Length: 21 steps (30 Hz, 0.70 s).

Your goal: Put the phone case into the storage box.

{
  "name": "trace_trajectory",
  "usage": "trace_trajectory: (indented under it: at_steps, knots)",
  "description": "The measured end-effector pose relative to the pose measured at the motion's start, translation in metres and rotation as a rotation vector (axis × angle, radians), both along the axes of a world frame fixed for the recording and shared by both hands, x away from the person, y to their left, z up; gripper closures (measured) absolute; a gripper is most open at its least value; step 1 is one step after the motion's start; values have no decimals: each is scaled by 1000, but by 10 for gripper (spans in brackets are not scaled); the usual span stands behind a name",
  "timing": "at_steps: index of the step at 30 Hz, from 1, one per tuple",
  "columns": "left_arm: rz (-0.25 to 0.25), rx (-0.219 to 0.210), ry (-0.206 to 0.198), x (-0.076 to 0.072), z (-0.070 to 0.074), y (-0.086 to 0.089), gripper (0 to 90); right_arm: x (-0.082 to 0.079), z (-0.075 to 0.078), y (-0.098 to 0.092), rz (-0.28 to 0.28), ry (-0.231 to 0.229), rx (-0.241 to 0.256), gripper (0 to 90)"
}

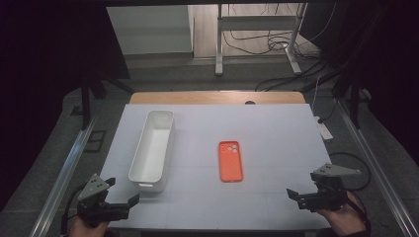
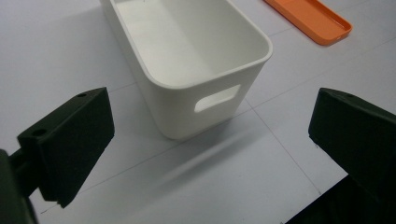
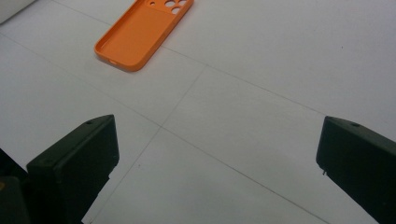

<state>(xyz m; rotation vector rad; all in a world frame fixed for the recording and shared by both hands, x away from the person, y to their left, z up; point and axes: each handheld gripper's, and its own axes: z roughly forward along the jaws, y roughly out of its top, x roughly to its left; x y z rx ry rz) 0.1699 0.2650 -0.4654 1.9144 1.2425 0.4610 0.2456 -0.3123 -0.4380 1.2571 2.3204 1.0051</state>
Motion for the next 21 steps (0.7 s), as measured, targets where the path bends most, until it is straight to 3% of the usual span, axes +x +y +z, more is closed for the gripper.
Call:
trace_trajectory:
  at_steps: [21]
  knots:
    - [-5, -1, 5, 0, 0, 0, 9, 22, 0, 11, 17, 9, -45, 0]
